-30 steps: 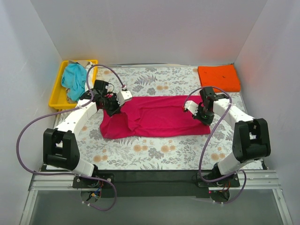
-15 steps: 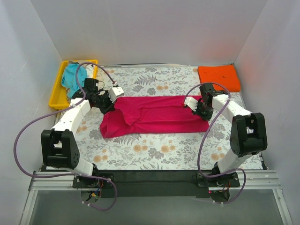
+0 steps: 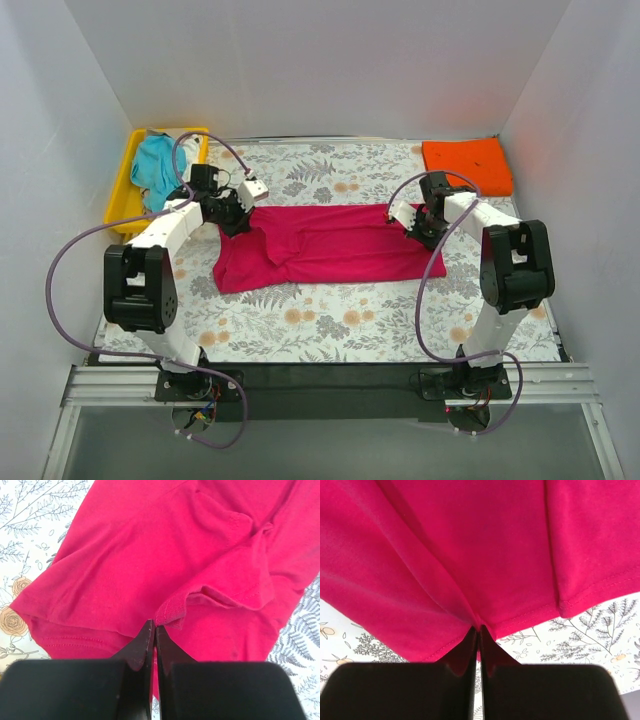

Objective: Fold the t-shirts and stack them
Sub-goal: Fold the tshirt

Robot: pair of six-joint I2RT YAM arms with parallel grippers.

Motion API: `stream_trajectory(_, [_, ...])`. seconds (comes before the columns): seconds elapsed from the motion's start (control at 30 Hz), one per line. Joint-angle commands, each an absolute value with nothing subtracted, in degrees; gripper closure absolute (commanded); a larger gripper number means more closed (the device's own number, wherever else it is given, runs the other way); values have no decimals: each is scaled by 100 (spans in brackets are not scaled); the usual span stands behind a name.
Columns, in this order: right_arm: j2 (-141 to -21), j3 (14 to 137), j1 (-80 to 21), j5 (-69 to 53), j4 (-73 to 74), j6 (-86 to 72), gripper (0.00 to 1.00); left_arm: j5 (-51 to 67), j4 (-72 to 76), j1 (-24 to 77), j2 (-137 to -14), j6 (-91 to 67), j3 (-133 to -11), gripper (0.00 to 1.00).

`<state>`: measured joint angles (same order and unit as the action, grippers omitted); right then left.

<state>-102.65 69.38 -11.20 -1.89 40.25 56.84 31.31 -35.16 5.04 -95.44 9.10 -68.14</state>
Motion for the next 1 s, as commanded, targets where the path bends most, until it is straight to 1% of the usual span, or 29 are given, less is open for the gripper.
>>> stream_trajectory(0.0, [-10362, 7128, -1090, -220, 3859, 5704, 93, 3050, -3016, 483, -9527, 809, -6777, 100])
stream_trajectory(0.17, [-10520, 7189, -1090, -176, 3762, 5634, 91, 2945, -2761, 466, -9703, 668, -6698, 100])
stream_trajectory(0.2, [-10521, 7181, -1099, -158, 3762, 5642, 92, 2927, -2742, 457, -9703, 598, -6706, 100])
stream_trajectory(0.23, [-10503, 7181, -1099, -141, 3779, 5634, 96, 2970, -2751, 431, -9686, 580, -6741, 100])
stream_trajectory(0.3, [-10354, 7137, -1090, -106, 3788, 5651, 99, 3067, -2970, 378, -9607, 606, -6881, 100])
stream_trajectory(0.4, [-10020, 6988, -1081, -70, 3788, 5739, 99, 3129, -3094, 352, -9466, 703, -6900, 100])
stream_trajectory(0.53, [-9870, 6847, -1081, -53, 3788, 5801, 99, 3199, -3155, 343, -9343, 773, -6917, 100])
stream_trajectory(0.67, [-9992, 6890, -1081, -97, 3779, 5766, 99, 3296, -3094, 343, -9439, 668, -6970, 100])
stream_trajectory(0.87, [-10371, 7066, -1072, -44, 3770, 5687, 99, 2989, -2734, 343, -9895, 563, -6935, 100])
stream_trajectory(0.9, [-10388, 7093, -1072, -27, 3762, 5678, 98, 2858, -2672, 343, -9940, 467, -6935, 100])
stream_trajectory(0.93, [-10406, 7101, -1064, -26, 3779, 5652, 90, 2804, -2637, 343, -9993, 396, -6952, 100])
stream_trajectory(0.97, [-10398, 7110, -1072, -26, 3788, 5634, 83, 2786, -2698, 343, -10028, 326, -7100, 85])
